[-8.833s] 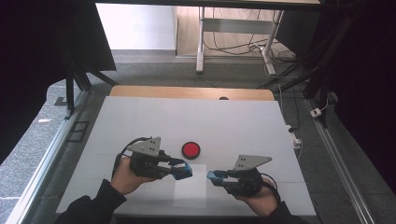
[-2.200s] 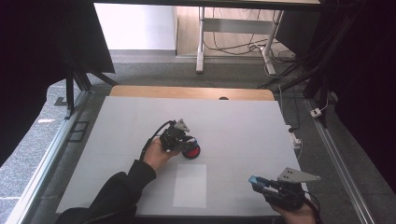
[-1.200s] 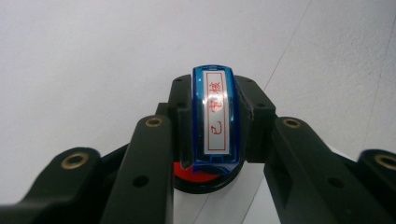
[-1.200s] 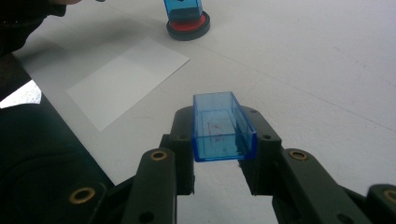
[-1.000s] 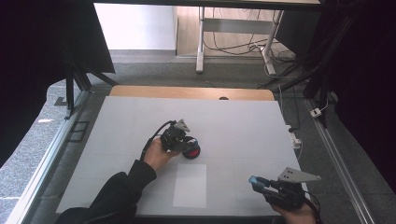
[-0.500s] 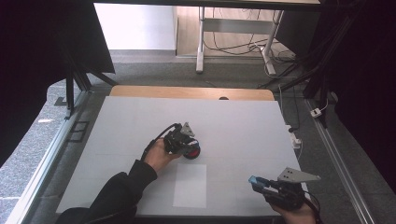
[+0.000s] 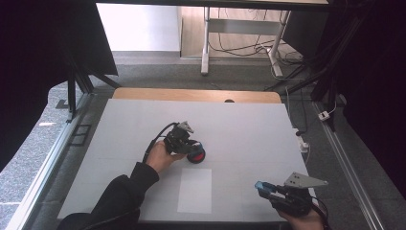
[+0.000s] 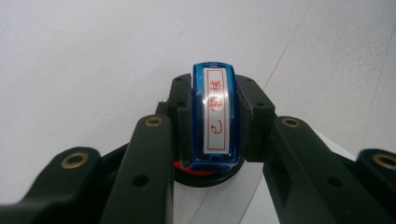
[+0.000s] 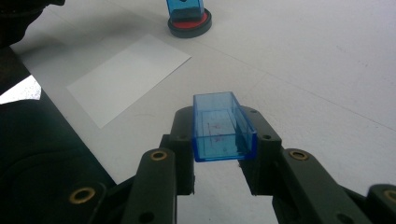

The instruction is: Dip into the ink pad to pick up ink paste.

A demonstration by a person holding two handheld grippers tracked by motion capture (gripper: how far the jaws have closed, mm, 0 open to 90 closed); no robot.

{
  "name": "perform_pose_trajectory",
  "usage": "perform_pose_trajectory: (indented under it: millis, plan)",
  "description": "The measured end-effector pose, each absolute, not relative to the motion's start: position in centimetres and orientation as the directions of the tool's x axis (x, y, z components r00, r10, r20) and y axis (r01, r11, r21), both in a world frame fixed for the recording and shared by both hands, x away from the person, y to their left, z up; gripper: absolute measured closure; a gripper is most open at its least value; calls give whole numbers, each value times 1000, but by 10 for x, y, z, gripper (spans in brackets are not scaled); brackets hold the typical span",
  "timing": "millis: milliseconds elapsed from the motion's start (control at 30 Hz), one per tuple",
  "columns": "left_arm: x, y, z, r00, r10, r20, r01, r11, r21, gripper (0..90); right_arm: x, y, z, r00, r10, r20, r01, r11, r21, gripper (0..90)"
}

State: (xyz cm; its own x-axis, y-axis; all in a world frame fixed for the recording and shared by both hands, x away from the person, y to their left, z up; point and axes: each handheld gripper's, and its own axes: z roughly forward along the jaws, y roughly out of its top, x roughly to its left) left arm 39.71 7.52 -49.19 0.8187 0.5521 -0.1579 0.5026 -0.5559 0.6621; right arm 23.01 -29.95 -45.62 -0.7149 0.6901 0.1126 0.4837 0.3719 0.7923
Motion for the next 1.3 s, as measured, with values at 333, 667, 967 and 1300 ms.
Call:
perform_pose_trajectory:
  millis: [333,667,967,1300]
  plan:
    - [389,69,-491,832,549,-82,455,-590,667,704,230,-299,-456,-720,686,109,481,380,790,683]
    - [394,77,-495,833,536,-134,464,-548,696,700,230,-299,-456,-720,685,110,482,379,790,683]
    - [394,77,-494,832,540,-129,460,-541,704,699,230,-300,-456,-719,686,113,482,374,792,682]
    - [389,78,-486,838,531,-122,441,-529,725,698,230,-300,-456,-718,686,116,483,371,793,682]
